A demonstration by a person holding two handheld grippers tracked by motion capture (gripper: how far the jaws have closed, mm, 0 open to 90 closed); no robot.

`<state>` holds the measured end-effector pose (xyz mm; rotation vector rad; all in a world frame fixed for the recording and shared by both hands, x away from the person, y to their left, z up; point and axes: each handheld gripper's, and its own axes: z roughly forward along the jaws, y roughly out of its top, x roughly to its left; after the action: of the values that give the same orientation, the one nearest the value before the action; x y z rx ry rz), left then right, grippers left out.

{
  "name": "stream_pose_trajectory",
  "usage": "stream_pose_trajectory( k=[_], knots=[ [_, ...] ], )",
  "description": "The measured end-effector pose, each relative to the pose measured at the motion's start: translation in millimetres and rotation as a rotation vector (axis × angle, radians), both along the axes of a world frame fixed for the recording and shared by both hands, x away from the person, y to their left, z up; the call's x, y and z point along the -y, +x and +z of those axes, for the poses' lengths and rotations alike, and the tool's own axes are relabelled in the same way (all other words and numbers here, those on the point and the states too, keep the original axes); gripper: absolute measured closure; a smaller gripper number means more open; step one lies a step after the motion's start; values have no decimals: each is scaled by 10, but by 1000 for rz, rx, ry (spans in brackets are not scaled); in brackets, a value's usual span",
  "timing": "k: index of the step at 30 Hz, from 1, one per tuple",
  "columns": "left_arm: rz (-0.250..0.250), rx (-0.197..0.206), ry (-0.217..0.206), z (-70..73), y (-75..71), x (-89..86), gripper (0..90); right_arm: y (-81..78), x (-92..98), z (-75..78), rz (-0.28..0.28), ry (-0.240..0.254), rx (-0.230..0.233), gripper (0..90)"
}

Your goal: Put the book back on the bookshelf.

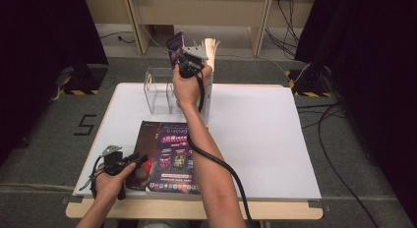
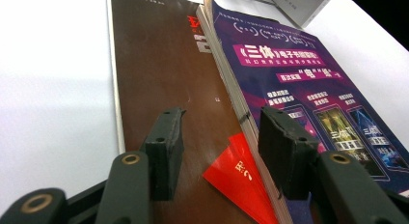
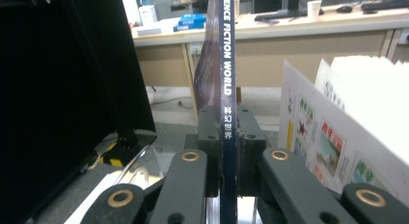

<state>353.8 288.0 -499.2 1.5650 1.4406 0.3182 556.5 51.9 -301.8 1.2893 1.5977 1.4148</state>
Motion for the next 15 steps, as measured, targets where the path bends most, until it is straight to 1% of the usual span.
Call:
stream_pose_trajectory(
  k=[4, 8, 11, 15],
  knots=[
    [1, -1, -2, 0, 0, -2, 507, 50, -10, -13, -9, 17, 18, 844],
    [1, 2, -4, 3, -1, -7, 507, 84, -30, -67, -21, 32, 20, 844],
    [0, 1, -5, -8, 3, -6, 507, 94, -50, -134, -25, 26, 21, 844],
    [-6, 1, 2, -4, 1, -6, 508, 99, -68, -232, -36, 11, 8, 843]
  ],
)
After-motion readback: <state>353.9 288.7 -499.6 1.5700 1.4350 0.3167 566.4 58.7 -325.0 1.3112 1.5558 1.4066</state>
